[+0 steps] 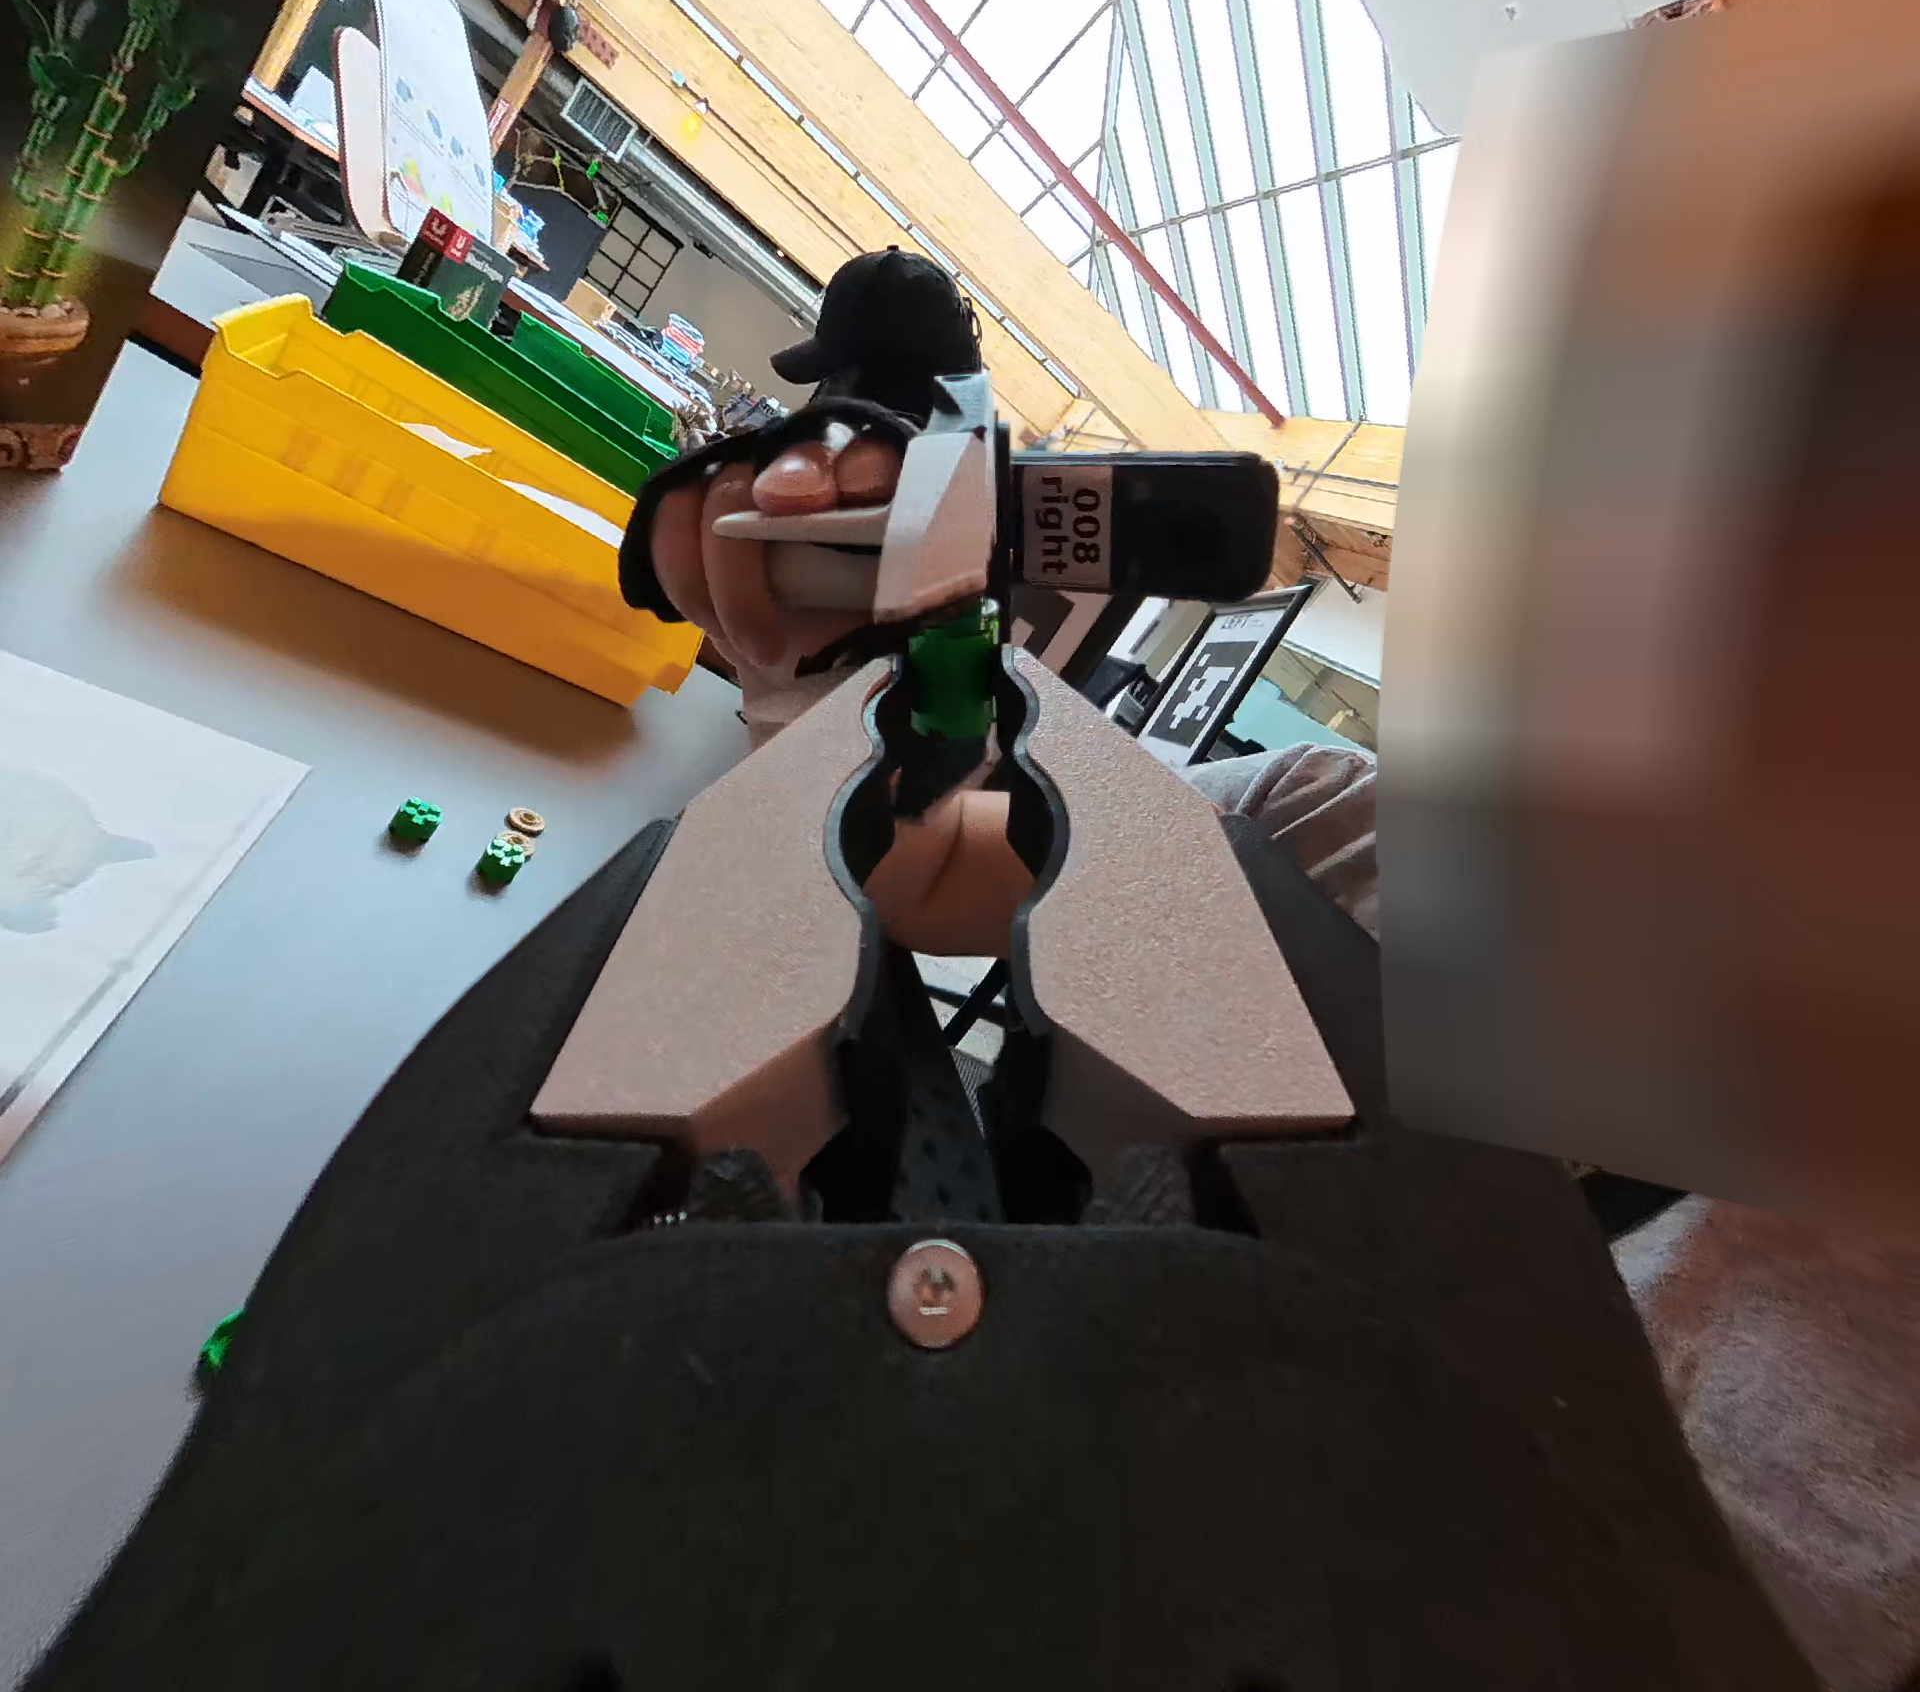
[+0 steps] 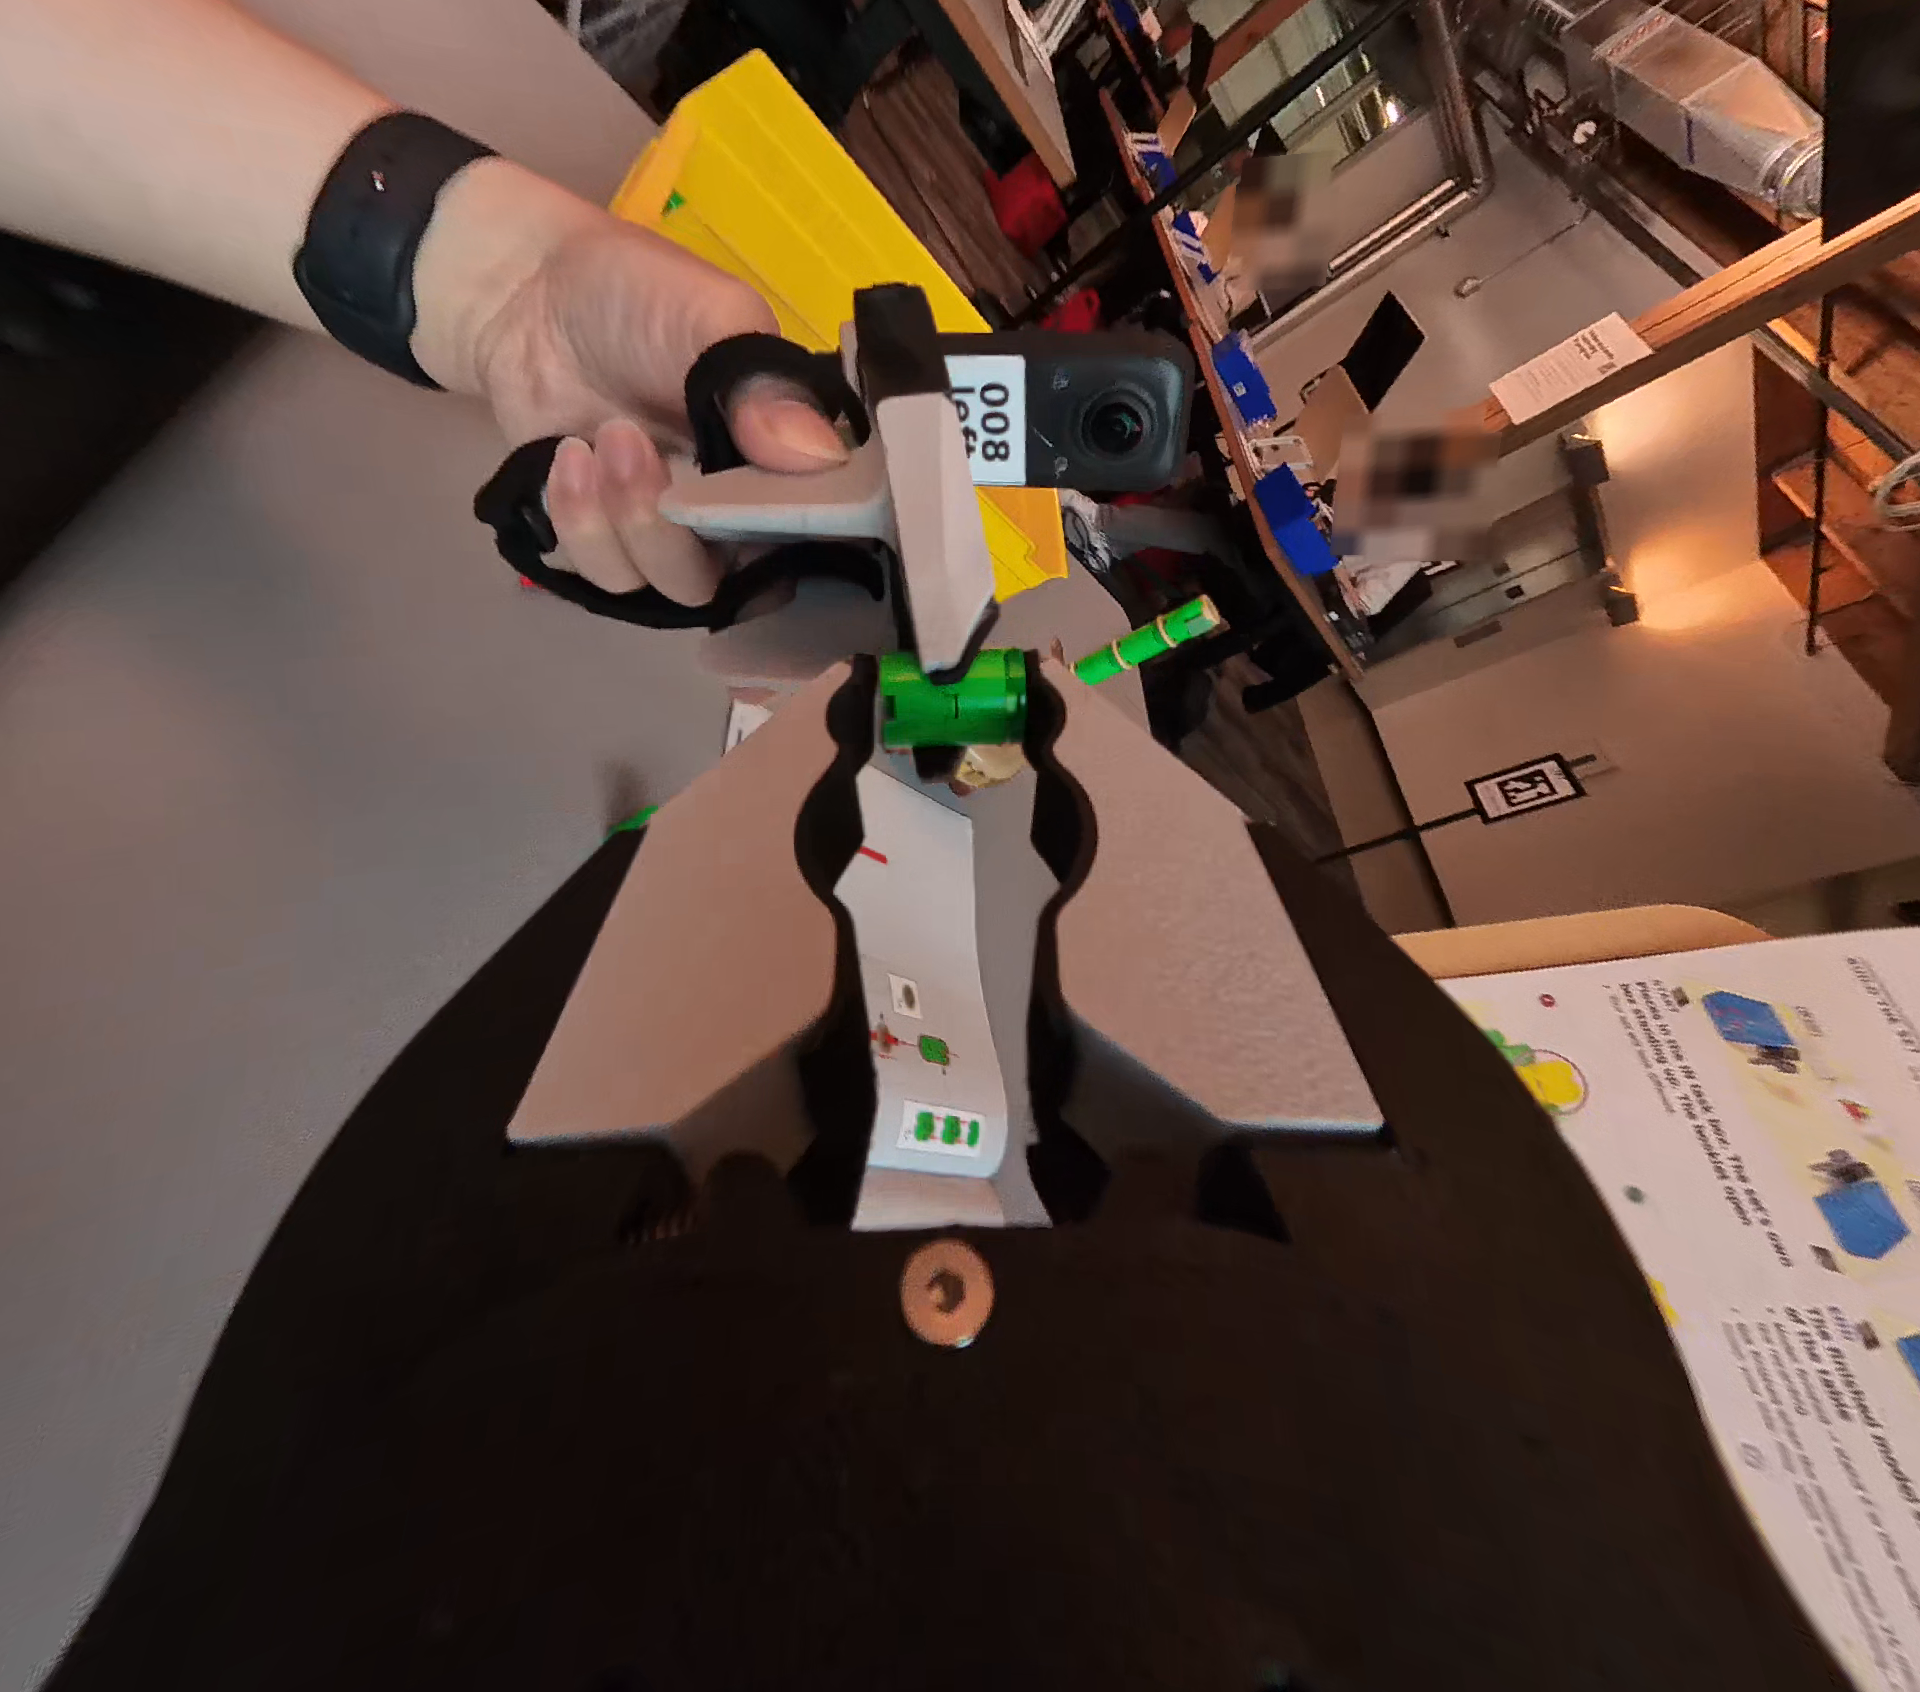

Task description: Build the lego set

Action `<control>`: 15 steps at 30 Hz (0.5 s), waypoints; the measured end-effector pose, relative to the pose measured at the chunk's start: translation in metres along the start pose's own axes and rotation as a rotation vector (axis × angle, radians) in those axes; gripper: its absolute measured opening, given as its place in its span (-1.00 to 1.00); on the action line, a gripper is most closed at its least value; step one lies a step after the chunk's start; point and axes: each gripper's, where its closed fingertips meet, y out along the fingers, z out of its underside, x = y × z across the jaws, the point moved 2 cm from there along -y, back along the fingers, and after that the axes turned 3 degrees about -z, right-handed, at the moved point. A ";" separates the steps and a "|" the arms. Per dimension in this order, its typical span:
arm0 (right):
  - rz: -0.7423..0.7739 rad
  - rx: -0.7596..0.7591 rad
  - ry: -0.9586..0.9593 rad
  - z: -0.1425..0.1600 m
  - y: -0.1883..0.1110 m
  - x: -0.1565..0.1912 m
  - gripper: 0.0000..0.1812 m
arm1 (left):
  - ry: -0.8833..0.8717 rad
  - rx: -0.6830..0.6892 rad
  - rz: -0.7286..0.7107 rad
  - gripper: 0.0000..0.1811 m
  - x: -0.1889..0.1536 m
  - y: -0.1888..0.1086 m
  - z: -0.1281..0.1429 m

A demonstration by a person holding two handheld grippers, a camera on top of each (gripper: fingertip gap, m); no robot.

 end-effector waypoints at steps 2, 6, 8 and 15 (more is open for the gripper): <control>-0.004 0.019 -0.018 0.002 0.002 0.002 -0.70 | -0.009 0.013 -0.004 -0.85 0.002 0.001 0.002; -0.007 0.028 -0.020 0.003 0.003 0.004 -0.73 | -0.022 0.030 -0.012 -0.85 0.004 0.001 0.005; -0.011 0.025 -0.013 0.003 0.003 0.004 -0.74 | -0.020 0.035 -0.014 -0.85 0.004 0.001 0.005; -0.002 0.040 -0.018 0.005 0.004 0.004 -0.74 | -0.022 0.036 -0.023 -0.85 0.005 0.000 0.005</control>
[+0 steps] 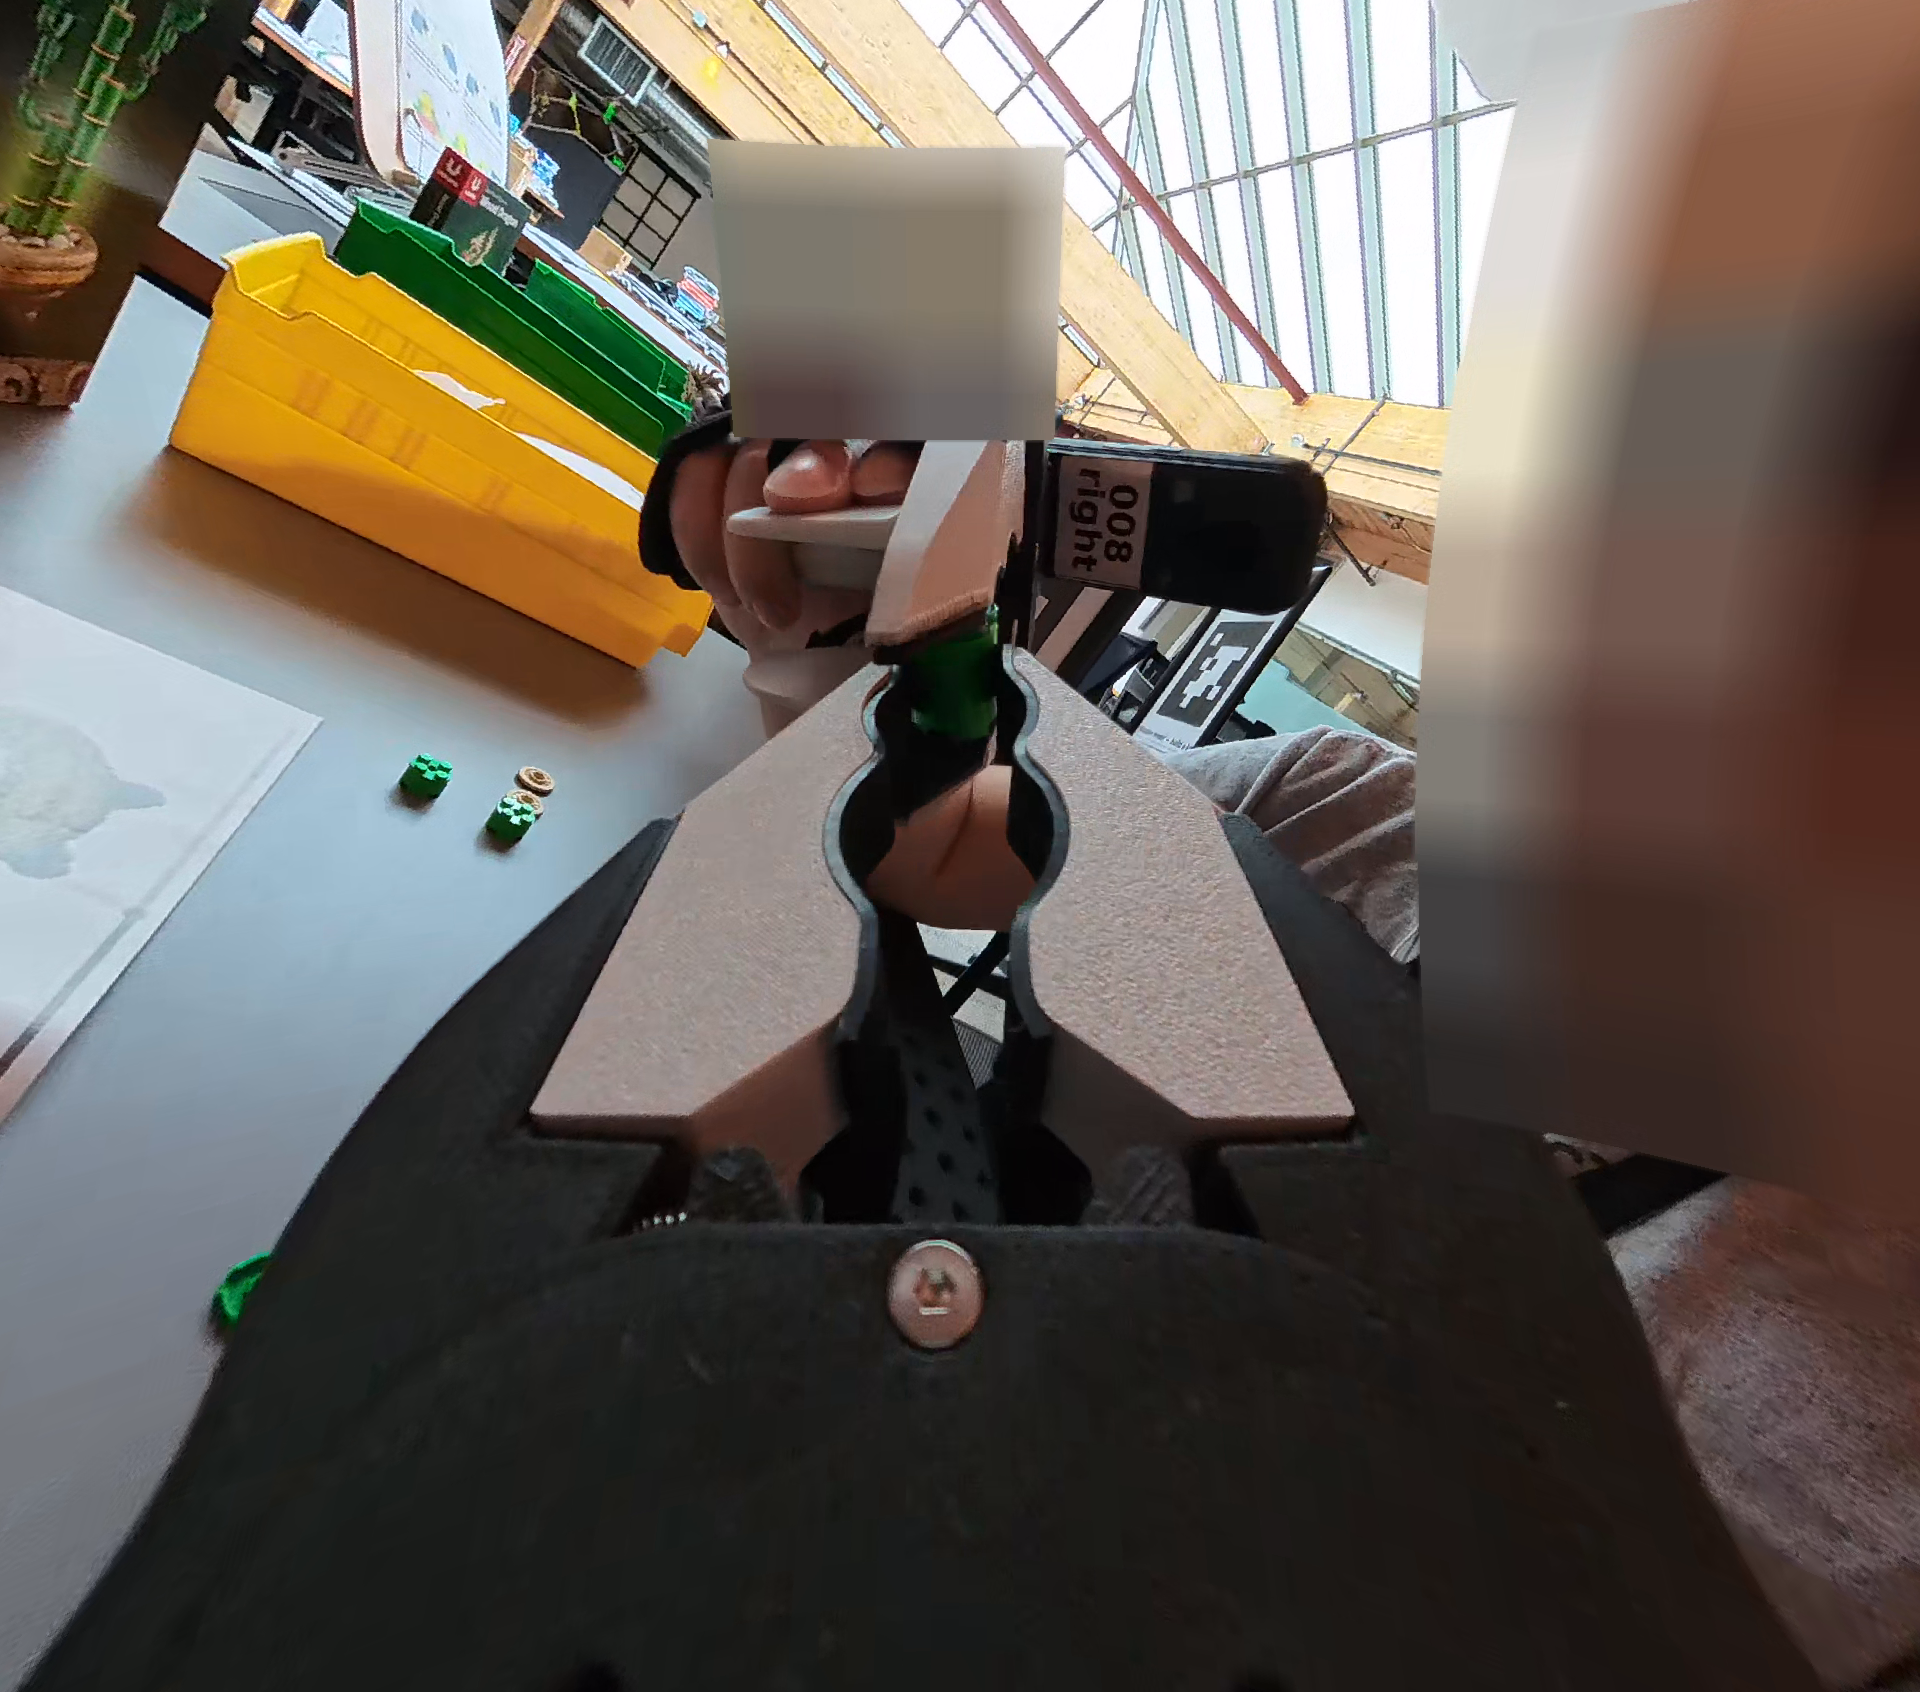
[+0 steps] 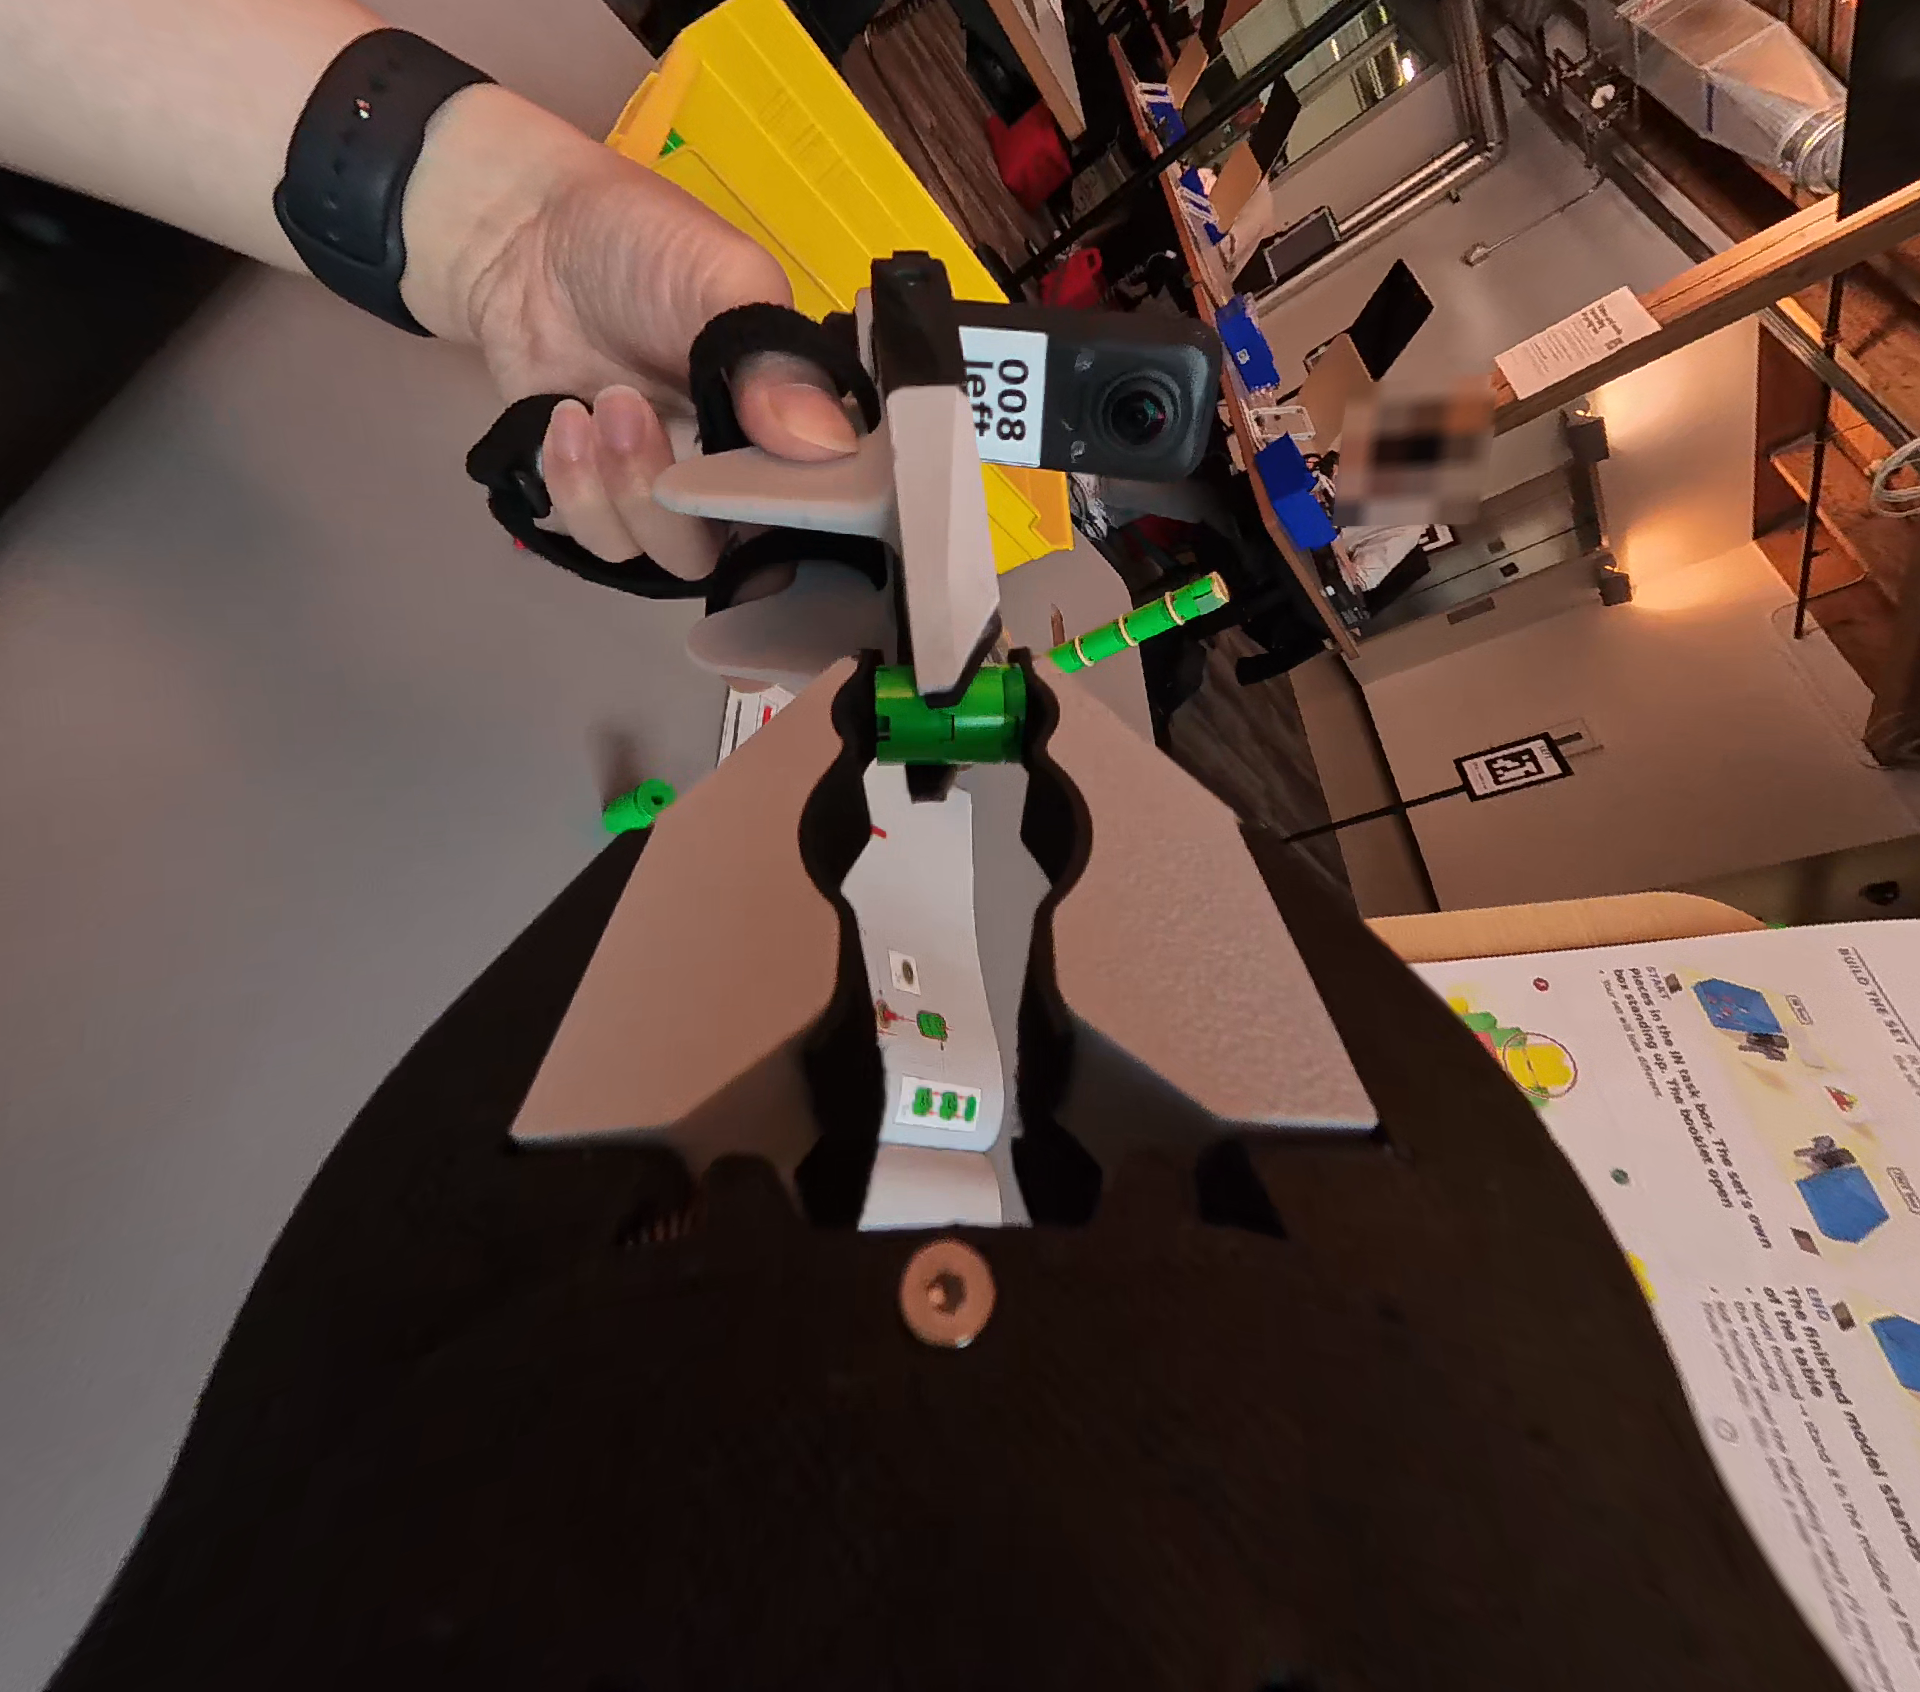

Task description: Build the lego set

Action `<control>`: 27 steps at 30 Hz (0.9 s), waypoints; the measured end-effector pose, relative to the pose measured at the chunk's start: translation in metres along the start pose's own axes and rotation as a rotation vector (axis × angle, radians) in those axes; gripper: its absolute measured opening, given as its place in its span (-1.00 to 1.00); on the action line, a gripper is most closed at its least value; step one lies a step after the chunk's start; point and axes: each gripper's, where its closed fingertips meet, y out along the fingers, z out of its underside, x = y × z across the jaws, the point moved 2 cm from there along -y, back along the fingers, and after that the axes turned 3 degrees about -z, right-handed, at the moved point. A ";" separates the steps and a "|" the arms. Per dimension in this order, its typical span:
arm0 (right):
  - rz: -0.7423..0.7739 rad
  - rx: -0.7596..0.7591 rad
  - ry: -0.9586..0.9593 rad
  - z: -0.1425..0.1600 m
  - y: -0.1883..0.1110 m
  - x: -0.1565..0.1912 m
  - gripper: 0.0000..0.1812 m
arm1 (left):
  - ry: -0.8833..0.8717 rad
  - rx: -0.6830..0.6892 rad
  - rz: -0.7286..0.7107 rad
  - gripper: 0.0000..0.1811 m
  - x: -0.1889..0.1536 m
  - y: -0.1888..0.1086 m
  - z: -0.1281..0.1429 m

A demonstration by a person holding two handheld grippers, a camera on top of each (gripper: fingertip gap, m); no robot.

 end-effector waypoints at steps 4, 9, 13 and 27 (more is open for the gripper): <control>0.037 -0.012 -0.030 -0.003 0.000 -0.003 -0.73 | 0.007 -0.013 0.002 -0.85 -0.002 -0.001 -0.002; 0.083 -0.019 -0.022 -0.005 -0.001 -0.009 -0.73 | 0.032 -0.043 0.018 -0.85 -0.006 -0.003 -0.007; 0.083 -0.038 -0.006 -0.008 -0.002 -0.008 -0.74 | 0.053 -0.038 0.024 -0.85 -0.010 -0.004 -0.007; -0.126 -0.012 0.349 0.025 -0.002 -0.008 -0.49 | 0.439 0.110 -0.513 -0.85 0.037 -0.045 -0.011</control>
